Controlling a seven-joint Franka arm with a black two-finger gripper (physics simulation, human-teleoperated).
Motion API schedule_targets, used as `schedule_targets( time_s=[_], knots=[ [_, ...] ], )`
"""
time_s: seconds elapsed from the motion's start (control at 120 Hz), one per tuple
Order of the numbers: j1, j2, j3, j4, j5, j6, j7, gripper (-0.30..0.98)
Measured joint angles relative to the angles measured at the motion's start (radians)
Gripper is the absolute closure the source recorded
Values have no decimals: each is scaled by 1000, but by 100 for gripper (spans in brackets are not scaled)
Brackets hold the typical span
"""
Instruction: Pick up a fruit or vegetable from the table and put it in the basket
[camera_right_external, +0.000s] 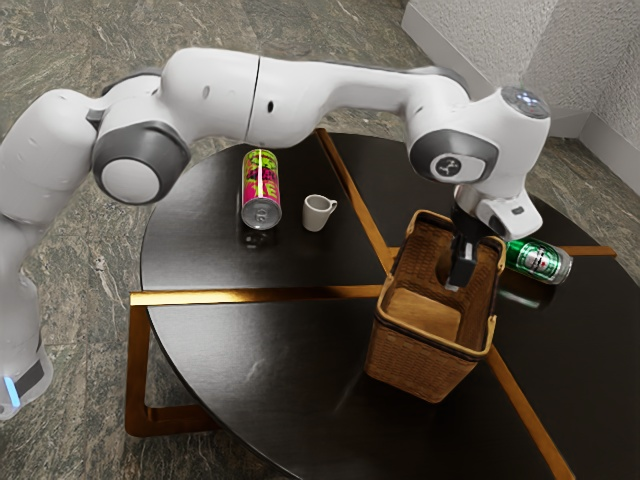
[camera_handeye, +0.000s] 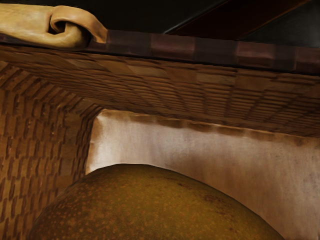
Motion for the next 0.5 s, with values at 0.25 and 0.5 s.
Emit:
schedule_targets(
  time_s=[0.25,0.5],
  knots=[
    [-17,13,-10,5,9,10,0,17],
    [-12,37,-18,3,10,48,-1,18]
  ],
)
